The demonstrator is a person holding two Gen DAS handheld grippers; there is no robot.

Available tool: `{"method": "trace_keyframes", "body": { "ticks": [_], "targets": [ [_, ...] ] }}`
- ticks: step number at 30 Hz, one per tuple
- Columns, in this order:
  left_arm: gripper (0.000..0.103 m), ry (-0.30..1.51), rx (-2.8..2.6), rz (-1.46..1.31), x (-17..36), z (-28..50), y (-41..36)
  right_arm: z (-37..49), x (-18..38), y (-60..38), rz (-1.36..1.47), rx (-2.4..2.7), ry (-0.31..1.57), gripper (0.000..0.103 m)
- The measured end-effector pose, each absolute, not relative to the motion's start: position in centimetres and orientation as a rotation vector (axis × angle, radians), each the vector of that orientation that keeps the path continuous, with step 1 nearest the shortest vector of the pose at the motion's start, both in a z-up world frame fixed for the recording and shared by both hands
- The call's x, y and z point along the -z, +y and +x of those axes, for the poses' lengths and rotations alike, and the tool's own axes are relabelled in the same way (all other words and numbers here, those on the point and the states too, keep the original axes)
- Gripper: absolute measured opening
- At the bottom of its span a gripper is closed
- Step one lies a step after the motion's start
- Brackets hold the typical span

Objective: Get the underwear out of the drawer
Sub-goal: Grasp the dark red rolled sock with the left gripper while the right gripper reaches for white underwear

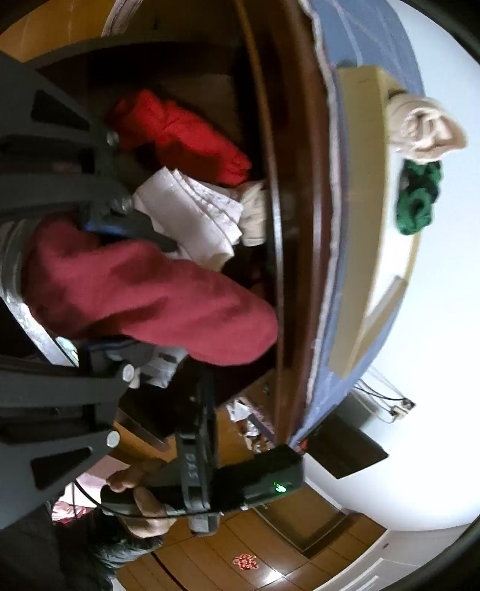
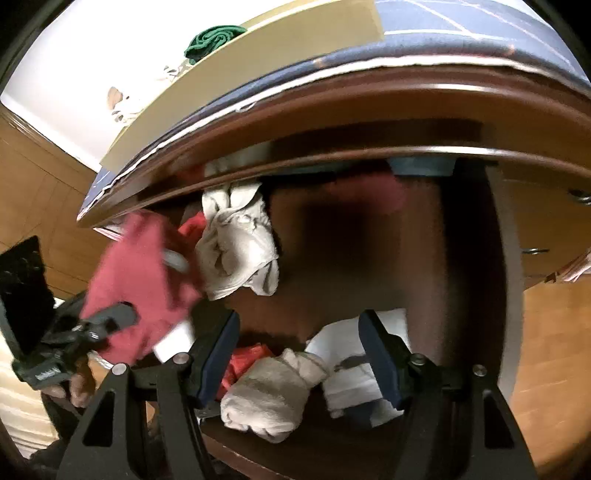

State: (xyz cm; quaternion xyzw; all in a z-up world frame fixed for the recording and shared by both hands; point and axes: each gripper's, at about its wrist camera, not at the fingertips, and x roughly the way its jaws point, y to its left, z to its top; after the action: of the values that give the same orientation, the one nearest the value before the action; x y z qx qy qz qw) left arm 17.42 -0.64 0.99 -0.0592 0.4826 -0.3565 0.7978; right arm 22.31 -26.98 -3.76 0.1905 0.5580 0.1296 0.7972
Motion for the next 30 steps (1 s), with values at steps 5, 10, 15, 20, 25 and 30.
{"method": "trace_keyframes", "body": {
  "ticks": [5,10,15,20,25,30],
  "targets": [
    [0.040,1.004,0.773,-0.153,-1.1,17.3,0.0,22.5,4.1,-26.4,0.475,-0.317,1.201,0.069],
    [0.053,0.921,0.741,-0.118,-2.8,17.1,1.7,22.3,3.8,-26.6,0.468,-0.328,1.213,0.069],
    [0.059,1.003,0.760,-0.071,-2.0,17.4,1.5,22.6,3.9,-25.7,0.461,-0.335,1.217,0.069],
    [0.059,1.132,0.822,0.107,0.3,17.1,-2.9,22.5,4.1,-25.9,0.481,-0.326,1.225,0.069],
    [0.059,1.344,0.764,0.154,5.1,18.7,-4.2,22.2,3.6,-26.0,0.477,-0.338,1.209,0.069],
    [0.035,1.357,0.789,0.121,5.7,18.3,-4.0,22.3,3.8,-26.0,0.495,-0.349,1.208,0.069]
  ]
}}
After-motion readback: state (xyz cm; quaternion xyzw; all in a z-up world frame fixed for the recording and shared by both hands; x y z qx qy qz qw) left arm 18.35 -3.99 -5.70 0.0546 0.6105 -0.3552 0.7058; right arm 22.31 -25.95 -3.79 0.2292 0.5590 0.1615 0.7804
